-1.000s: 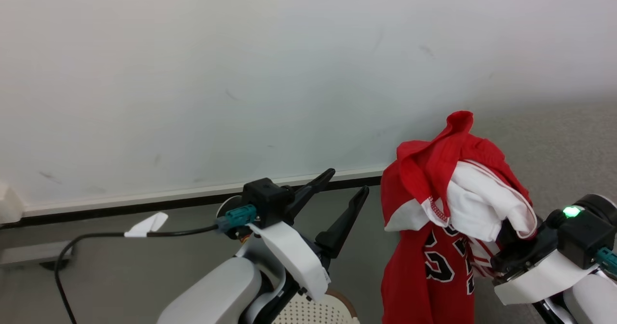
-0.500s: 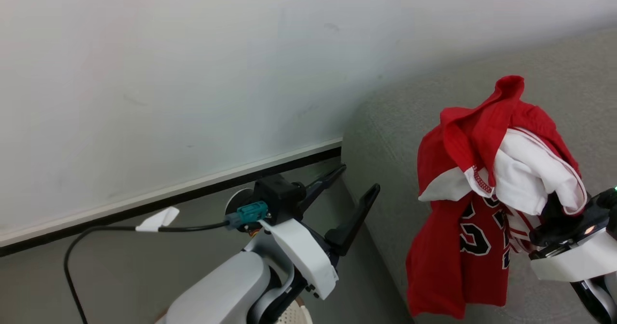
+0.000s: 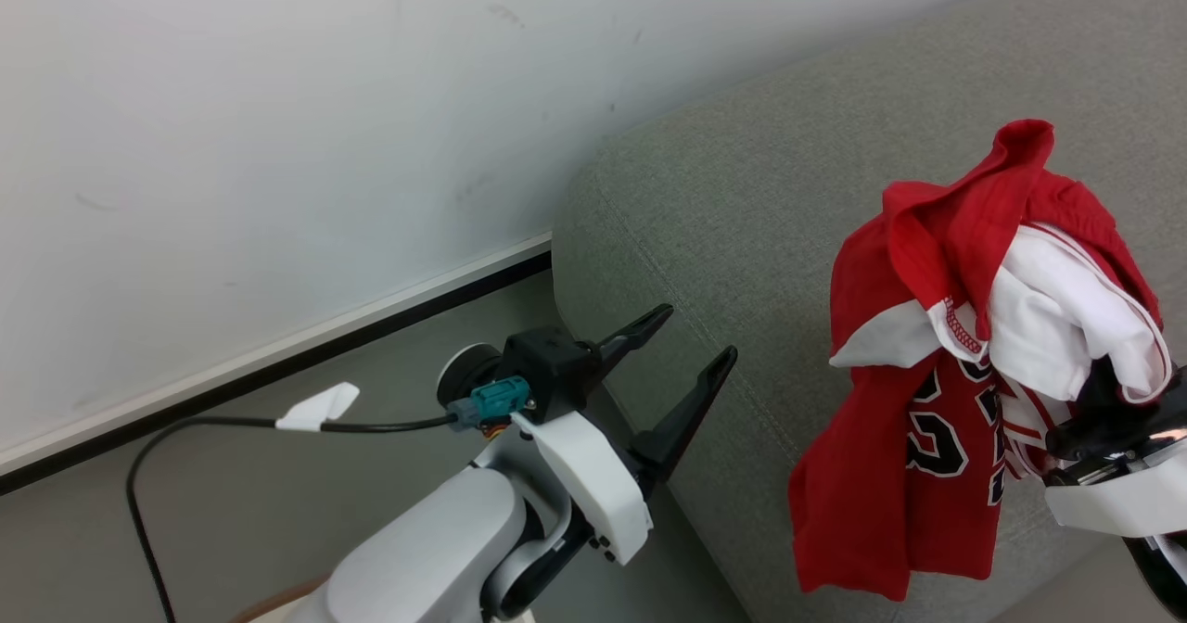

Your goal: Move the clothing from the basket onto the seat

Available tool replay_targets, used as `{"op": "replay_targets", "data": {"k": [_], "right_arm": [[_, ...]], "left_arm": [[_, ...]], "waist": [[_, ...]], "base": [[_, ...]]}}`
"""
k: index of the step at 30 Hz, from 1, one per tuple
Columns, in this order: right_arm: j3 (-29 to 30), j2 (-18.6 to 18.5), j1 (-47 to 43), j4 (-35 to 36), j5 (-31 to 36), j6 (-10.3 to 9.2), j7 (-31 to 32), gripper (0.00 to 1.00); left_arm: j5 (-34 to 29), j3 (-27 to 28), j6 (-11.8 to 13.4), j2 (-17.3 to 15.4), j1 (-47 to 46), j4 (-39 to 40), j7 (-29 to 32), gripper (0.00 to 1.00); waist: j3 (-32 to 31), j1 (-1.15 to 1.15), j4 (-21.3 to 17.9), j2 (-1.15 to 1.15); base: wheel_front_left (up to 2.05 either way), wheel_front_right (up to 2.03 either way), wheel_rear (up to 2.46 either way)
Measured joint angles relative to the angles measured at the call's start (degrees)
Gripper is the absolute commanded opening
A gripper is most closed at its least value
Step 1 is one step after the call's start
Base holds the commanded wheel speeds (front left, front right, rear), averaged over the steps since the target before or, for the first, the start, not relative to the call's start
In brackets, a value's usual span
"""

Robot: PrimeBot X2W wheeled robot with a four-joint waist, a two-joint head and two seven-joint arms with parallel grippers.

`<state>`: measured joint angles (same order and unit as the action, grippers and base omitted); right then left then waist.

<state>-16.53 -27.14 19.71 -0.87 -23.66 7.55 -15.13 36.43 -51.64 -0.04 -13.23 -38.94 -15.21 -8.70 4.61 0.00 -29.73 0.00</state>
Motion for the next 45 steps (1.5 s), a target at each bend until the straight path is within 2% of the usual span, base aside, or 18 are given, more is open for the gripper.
{"op": "replay_targets", "data": {"k": [10,15,28,34,40,45], "right_arm": [[1.2,0.2,-0.8,1.1,0.6,0.0,0.0,0.0],[0.6,-0.2,3.0,0.9,-1.0,0.0,0.0,0.0],[2.0,-7.7,18.4,-2.4,-6.4,0.0,0.0,0.0],[4.5,-12.3,24.3,-6.0,-9.9,0.0,0.0,0.0],[8.1,-18.1,27.8,-8.5,-10.4,0.0,0.0,0.0],[10.9,-19.6,28.7,-11.2,-11.1,0.0,0.0,0.0]], "left_arm": [[-0.2,-0.8,-0.7,0.6,-0.8,-1.9,-0.8,1.0],[-0.6,-1.0,-0.7,0.6,-1.1,-2.2,-1.1,1.0],[-2.4,-2.3,-0.8,-0.4,-3.9,-2.1,0.1,1.0],[-3.2,-2.6,-1.0,-0.7,-6.7,-1.0,1.6,1.0],[-4.6,-3.0,-1.7,-1.6,-10.0,0.6,2.7,1.0],[-6.4,-3.9,-2.3,-2.4,-12.2,1.5,3.6,1.0]], "waist": [[0.9,0.0,-0.4,0.0],[1.9,0.0,-0.4,0.0],[9.1,0.01,1.0,0.0],[14.0,0.02,3.1,0.0],[20.0,0.02,6.1,0.0],[24.9,0.02,8.4,0.0]], "base": [[0.0,0.0,0.0],[0.0,0.0,0.0],[0.0,0.0,0.0],[0.0,0.0,0.0],[0.0,0.0,0.0],[0.0,0.0,0.0]]}}
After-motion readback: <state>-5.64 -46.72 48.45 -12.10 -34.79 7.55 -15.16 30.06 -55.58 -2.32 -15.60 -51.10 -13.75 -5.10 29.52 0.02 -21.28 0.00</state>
